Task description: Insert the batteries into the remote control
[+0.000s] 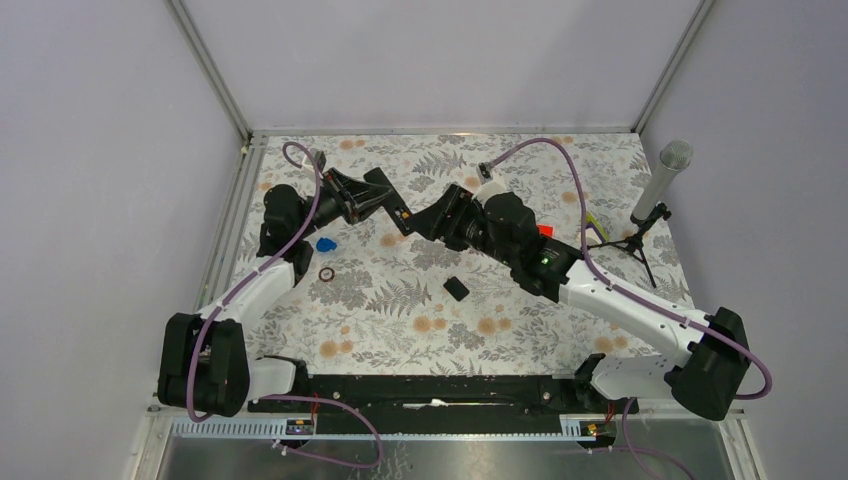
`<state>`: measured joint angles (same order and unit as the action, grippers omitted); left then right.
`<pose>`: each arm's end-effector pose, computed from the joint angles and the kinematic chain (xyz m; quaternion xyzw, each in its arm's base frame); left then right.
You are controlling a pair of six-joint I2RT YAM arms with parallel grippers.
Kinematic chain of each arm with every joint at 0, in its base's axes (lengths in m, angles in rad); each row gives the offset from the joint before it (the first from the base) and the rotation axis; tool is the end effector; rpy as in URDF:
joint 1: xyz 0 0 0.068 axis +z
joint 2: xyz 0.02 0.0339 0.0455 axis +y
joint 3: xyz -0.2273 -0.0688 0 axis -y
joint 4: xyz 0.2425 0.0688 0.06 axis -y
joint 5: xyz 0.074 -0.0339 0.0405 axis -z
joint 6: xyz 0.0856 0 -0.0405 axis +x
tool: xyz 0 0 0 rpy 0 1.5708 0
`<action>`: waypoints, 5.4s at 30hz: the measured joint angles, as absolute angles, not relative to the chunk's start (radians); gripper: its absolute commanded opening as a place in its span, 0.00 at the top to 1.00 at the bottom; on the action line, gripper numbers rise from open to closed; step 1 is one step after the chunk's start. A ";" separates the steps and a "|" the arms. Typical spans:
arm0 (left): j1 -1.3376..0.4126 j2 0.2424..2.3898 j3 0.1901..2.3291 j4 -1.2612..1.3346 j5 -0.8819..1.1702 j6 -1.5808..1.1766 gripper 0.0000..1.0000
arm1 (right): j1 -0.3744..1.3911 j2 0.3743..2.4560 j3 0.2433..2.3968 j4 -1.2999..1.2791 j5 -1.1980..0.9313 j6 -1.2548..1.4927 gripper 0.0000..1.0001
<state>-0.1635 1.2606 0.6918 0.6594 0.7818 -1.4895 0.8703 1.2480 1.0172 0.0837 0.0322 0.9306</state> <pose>0.3073 -0.1118 0.2621 -0.1620 0.6646 -0.6762 0.2735 0.2313 0.2700 0.3086 0.0333 0.7564 0.5042 0.4153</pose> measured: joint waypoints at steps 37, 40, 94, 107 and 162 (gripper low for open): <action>-0.165 1.258 0.628 0.757 0.684 -1.632 1.00 | 0.870 1.314 0.999 0.223 0.095 1.139 0.71; -0.165 1.258 0.627 0.753 0.676 -1.631 1.00 | 0.870 1.321 0.999 0.227 0.095 1.145 0.72; -0.205 1.238 0.594 0.683 0.622 -1.626 1.00 | 0.839 1.434 1.037 0.271 0.066 0.976 0.32; -0.186 1.239 0.594 0.685 0.651 -1.632 1.00 | 0.808 1.354 0.936 0.389 -0.060 0.978 0.21; -0.183 1.263 0.593 0.840 0.709 -1.866 1.00 | 0.783 1.365 0.820 0.825 -0.282 1.055 0.38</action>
